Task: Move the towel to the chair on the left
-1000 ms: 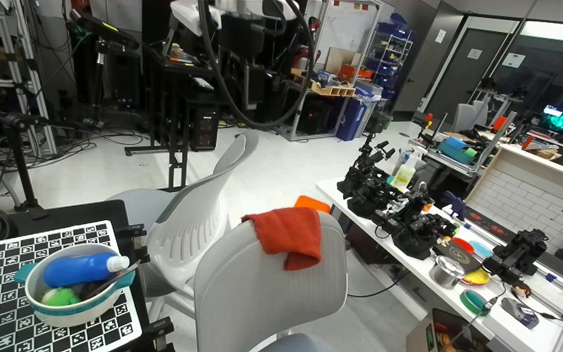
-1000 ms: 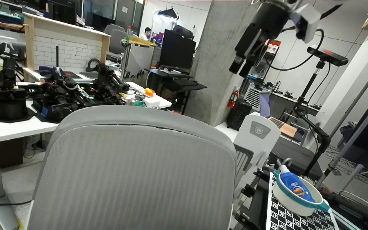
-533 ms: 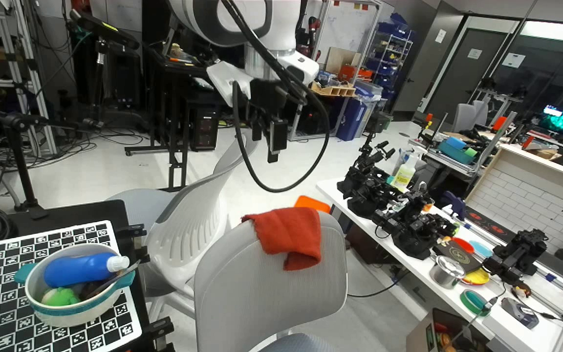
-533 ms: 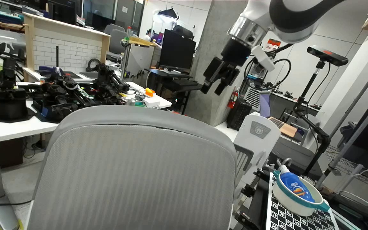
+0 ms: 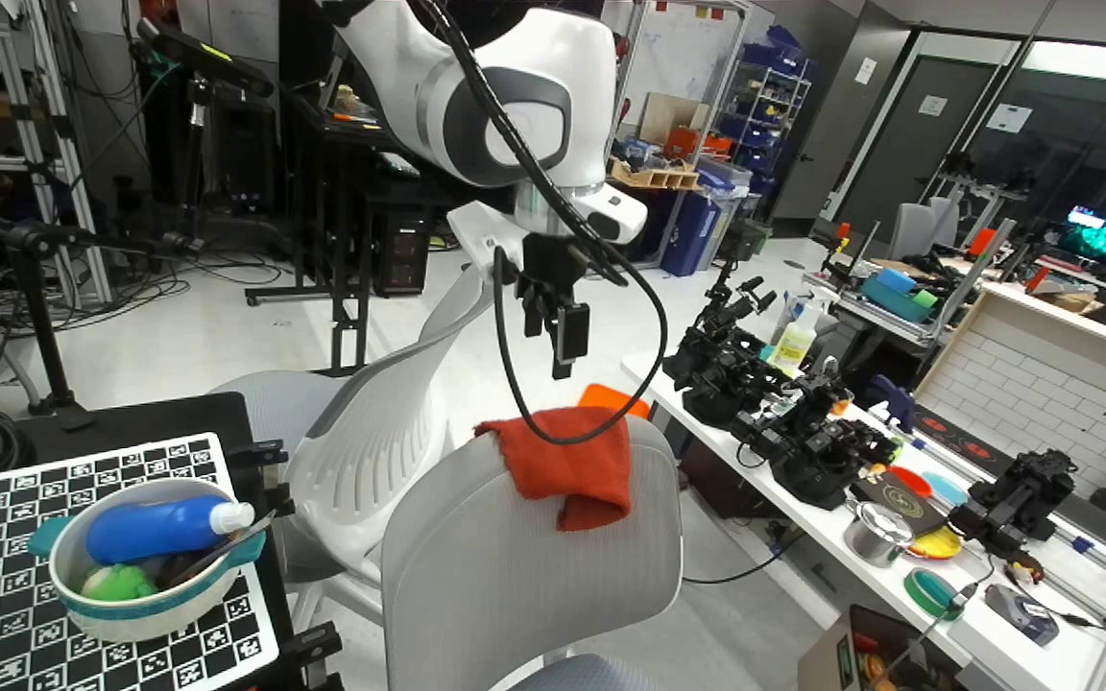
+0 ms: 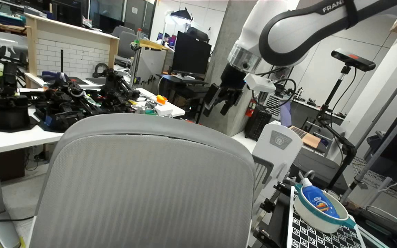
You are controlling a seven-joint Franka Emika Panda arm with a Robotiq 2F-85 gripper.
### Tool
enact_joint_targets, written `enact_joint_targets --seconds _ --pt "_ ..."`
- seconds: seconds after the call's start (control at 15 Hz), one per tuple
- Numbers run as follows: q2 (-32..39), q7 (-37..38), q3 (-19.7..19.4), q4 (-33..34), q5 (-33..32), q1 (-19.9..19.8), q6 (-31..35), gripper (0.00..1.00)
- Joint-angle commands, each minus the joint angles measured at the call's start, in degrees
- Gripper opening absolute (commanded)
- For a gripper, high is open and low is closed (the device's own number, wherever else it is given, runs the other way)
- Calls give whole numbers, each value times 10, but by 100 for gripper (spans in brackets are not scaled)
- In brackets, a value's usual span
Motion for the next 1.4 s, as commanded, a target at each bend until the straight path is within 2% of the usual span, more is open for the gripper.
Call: enact_joint_targets --seconds 0.0,0.53,0.6,0.73,1.07,1.33 --pt "46 32 -25 42 -22 14 -6 100" --pt "143 26 -44 111 -13 16 -7 100" --pt "152 26 -44 118 -12 16 -7 94" --pt "169 24 -43 128 -8 17 -8 65" --pt "176 19 -41 137 -3 18 -10 27" --pt "135 13 -41 120 -7 21 -14 4"
